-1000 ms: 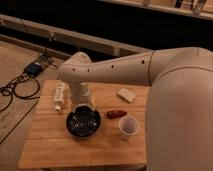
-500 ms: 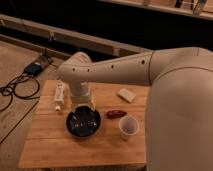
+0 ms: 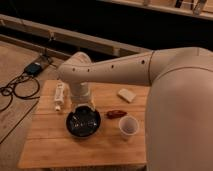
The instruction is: Push the eraser across the table
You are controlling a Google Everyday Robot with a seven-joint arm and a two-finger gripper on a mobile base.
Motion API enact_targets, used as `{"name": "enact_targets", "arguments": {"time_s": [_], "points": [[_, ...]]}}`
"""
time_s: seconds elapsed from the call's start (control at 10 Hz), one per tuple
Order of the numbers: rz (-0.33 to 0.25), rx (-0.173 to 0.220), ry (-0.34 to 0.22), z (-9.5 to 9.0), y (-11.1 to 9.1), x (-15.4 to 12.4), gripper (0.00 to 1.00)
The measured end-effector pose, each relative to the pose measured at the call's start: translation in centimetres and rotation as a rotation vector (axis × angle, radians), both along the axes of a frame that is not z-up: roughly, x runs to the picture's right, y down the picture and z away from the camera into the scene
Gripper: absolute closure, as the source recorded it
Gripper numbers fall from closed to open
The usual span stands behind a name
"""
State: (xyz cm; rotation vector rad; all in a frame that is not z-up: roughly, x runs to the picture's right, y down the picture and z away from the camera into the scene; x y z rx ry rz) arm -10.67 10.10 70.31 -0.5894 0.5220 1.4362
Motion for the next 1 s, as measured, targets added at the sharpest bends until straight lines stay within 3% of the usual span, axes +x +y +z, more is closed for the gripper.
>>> {"name": "enact_targets", "arguments": {"time_s": [0.7, 1.0], "points": [[0.010, -0.001, -0.015, 0.5, -0.1, -0.4, 0.35], [0.024, -0.001, -0.100, 5.0, -1.2, -3.2, 0.35]]}}
